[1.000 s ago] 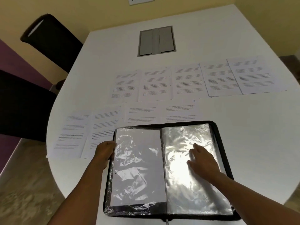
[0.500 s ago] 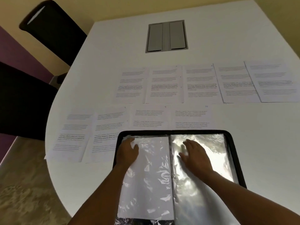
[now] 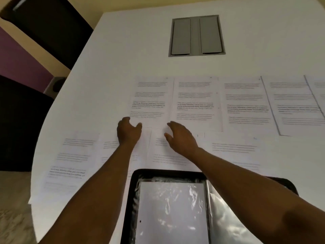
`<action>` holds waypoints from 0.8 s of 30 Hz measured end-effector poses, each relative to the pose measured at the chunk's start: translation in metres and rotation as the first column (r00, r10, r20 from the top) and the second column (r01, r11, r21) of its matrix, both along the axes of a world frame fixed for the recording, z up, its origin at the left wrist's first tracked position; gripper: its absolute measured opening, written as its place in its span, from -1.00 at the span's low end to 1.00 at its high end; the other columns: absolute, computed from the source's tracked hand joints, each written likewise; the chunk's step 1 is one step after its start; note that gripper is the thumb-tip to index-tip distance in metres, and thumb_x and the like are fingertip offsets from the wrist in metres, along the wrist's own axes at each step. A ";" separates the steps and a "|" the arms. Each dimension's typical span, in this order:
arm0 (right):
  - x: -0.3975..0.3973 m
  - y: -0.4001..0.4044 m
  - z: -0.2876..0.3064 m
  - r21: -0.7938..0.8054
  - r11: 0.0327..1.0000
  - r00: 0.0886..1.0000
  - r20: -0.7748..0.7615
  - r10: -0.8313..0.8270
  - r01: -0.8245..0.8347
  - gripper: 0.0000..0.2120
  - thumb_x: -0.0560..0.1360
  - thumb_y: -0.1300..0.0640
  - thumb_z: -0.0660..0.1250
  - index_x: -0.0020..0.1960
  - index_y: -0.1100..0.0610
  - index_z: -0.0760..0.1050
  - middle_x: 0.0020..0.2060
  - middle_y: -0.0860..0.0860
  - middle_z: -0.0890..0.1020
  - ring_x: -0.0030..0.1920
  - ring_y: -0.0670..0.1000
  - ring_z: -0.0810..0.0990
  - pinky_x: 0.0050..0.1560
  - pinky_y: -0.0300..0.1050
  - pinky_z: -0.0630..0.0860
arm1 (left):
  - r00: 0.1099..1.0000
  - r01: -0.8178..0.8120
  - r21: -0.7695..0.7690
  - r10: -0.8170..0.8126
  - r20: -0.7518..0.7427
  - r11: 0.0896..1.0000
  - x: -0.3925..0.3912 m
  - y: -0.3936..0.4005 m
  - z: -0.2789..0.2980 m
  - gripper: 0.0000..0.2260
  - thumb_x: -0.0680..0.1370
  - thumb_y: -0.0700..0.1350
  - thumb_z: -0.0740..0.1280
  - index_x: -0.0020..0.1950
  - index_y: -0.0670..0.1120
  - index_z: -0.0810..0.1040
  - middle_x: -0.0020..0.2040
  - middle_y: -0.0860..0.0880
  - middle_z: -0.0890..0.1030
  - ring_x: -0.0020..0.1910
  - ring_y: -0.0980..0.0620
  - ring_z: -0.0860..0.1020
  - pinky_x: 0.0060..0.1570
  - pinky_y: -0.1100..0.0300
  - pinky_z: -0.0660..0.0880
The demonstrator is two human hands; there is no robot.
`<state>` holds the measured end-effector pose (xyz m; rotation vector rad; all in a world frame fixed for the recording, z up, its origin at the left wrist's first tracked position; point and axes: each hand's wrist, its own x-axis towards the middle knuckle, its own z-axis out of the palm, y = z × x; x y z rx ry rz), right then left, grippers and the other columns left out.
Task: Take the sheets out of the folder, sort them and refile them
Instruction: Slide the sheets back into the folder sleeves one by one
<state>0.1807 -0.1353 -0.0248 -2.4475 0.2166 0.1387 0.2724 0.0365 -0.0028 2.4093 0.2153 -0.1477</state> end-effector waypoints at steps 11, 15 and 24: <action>0.098 0.007 -0.034 -0.304 0.938 0.986 -0.062 0.153 -0.165 -0.40 0.61 -0.11 0.18 0.53 0.17 0.18 0.54 0.14 0.17 0.54 0.12 0.12 0.53 0.01 -0.01 | 0.978 -0.036 0.244 0.085 -0.193 0.969 0.096 -0.008 -0.033 -0.22 0.38 0.14 0.51 0.41 -0.22 0.26 0.38 -0.24 0.30 0.37 -0.23 0.30 0.28 -0.11 0.37; 0.104 0.009 -0.037 -0.288 0.947 0.990 -0.037 0.135 -0.140 -0.43 0.60 -0.04 0.23 0.52 0.17 0.20 0.55 0.12 0.15 0.55 0.09 0.10 0.53 -0.02 -0.03 | 0.974 -0.042 0.227 0.091 -0.208 0.973 0.113 -0.004 -0.039 -0.21 0.31 0.10 0.58 0.36 -0.23 0.32 0.33 -0.25 0.35 0.33 -0.22 0.36 0.27 -0.09 0.41; 0.111 0.014 -0.040 -0.212 0.970 0.993 -0.053 0.109 -0.117 -0.40 0.59 0.05 0.26 0.54 0.18 0.14 0.57 0.11 0.10 0.56 0.08 0.05 0.53 -0.02 -0.02 | 0.942 -0.081 0.033 0.087 -0.325 0.996 0.131 0.009 -0.044 -0.30 0.08 0.06 0.66 0.08 -0.24 0.55 0.03 -0.19 0.63 0.00 -0.19 0.61 0.07 -0.07 0.57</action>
